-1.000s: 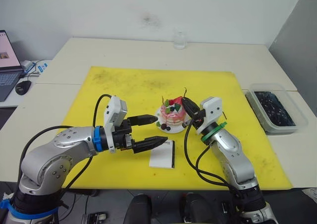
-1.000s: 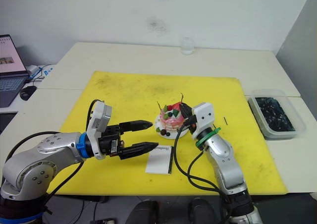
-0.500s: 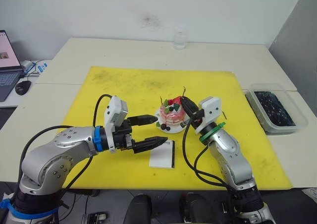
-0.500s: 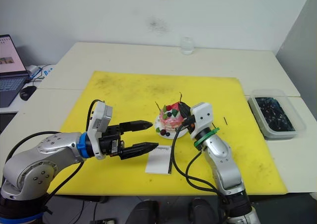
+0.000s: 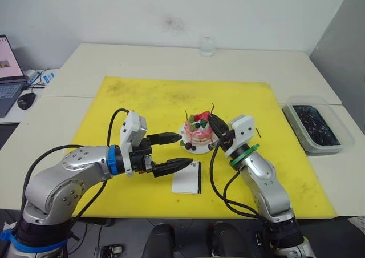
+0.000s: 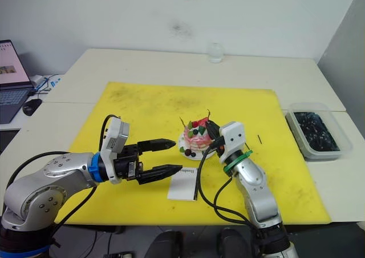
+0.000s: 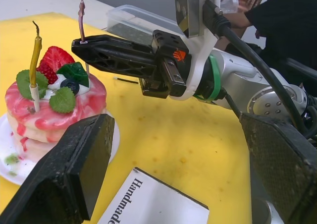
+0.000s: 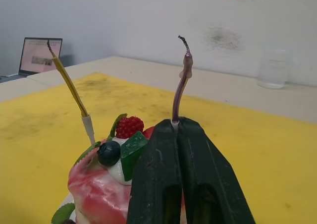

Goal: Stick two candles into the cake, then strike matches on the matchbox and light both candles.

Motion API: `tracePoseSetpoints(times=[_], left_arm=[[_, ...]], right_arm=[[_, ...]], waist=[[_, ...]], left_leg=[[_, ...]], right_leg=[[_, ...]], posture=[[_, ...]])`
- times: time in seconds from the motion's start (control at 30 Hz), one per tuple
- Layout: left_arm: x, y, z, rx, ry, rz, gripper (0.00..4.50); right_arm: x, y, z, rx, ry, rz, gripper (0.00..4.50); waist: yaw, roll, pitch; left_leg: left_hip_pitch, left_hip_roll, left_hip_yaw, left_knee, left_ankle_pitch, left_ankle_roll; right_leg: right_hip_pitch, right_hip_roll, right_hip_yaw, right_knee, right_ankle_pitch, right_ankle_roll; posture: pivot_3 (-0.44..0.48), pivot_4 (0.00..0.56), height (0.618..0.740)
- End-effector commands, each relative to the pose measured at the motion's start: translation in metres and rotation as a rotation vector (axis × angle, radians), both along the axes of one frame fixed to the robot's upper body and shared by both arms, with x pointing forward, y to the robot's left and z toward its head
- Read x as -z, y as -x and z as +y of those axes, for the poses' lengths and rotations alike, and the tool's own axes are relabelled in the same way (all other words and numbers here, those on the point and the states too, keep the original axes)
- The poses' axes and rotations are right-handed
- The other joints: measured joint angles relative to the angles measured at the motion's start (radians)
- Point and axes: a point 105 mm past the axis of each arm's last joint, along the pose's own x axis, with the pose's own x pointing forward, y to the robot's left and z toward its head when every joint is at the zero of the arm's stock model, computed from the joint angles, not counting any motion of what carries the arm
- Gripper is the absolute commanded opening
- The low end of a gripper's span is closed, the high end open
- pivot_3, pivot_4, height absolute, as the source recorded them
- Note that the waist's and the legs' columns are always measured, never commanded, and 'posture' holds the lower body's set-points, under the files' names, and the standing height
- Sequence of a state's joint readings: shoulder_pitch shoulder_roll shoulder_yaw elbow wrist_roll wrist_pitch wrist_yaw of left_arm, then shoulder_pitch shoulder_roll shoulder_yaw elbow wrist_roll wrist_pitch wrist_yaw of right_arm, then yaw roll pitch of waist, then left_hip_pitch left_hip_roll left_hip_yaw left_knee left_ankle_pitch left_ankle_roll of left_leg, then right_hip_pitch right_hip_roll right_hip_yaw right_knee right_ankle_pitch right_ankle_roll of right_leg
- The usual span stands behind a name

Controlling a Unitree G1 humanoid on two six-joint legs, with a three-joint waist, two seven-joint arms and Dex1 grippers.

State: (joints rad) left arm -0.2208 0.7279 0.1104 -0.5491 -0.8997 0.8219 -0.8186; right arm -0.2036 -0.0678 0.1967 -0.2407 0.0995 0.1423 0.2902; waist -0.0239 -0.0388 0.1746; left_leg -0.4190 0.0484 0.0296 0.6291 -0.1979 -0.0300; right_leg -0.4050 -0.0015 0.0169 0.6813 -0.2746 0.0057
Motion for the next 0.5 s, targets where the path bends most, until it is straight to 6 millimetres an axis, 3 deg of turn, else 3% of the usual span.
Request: tracePoseSetpoints(times=[0.03, 0.5], left_arm=[[-0.004, 0.002, -0.003, 0.021, 0.007, -0.028, 4.50], [-0.004, 0.001, -0.004, 0.028, 0.006, -0.028, 4.50]], right_arm=[[-0.006, 0.004, -0.001, 0.008, -0.018, -0.038, 0.04], [0.023, 0.003, 0.004, 0.021, 0.003, 0.003, 0.04]], waist=[[0.000, 0.000, 0.000], [0.000, 0.000, 0.000]], left_leg=[[0.000, 0.000, 0.000, 0.000, 0.000, 0.000], [0.000, 0.000, 0.000, 0.000, 0.000, 0.000]], right_leg=[[0.000, 0.000, 0.000, 0.000, 0.000, 0.000], [0.000, 0.000, 0.000, 0.000, 0.000, 0.000]], posture=[[0.000, 0.150, 0.740], [0.000, 0.150, 0.740]])
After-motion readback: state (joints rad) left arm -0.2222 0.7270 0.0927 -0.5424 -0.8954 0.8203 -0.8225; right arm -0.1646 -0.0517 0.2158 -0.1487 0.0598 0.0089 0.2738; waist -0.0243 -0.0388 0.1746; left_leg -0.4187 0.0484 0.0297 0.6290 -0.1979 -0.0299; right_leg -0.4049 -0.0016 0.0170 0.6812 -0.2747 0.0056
